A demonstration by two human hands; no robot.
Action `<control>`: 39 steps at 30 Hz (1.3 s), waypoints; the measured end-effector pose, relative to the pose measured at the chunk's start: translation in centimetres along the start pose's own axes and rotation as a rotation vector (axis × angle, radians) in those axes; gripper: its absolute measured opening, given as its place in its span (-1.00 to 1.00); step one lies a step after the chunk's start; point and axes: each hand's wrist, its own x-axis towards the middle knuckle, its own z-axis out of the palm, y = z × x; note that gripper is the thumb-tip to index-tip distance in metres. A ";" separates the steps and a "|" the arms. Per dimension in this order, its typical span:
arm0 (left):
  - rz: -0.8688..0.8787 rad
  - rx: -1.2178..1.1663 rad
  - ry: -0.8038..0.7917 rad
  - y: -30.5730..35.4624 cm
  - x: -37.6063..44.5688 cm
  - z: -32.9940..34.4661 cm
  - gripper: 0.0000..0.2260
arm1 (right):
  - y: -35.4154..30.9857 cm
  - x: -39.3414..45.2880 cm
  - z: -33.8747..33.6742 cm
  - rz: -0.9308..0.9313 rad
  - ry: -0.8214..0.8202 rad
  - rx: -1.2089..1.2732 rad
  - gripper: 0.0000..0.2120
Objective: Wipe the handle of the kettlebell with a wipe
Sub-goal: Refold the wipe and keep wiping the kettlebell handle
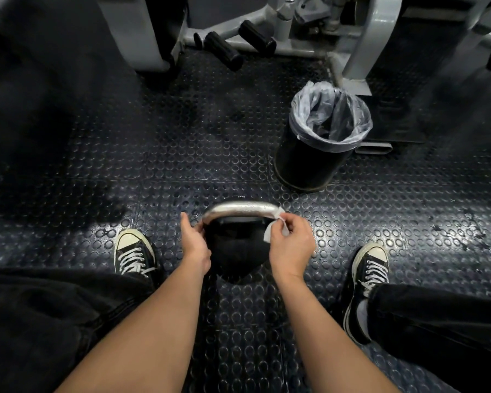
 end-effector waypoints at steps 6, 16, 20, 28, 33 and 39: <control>0.015 0.029 -0.001 0.0 -0.1 -0.1 -0.29 | 0.0 -0.3 0.4 0.191 -0.042 0.070 -0.95; 0.016 0.052 0.010 0.0 0.0 -0.1 -0.30 | -0.5 -0.8 1.1 0.316 0.000 0.154 -0.88; 0.018 0.031 0.013 0.0 0.0 0.0 -0.30 | -0.6 -1.1 1.5 0.368 0.104 0.258 -0.88; 0.018 0.015 0.008 0.1 0.4 -0.2 -0.33 | -0.6 -0.9 1.9 0.723 0.149 0.573 -0.90; 0.021 0.024 0.013 0.1 0.1 0.0 -0.33 | -1.6 -0.7 2.3 0.944 0.053 0.919 -0.82; 0.035 0.051 0.020 -0.2 0.2 -0.2 -0.32 | -0.9 -0.8 1.6 1.039 0.063 1.037 -0.78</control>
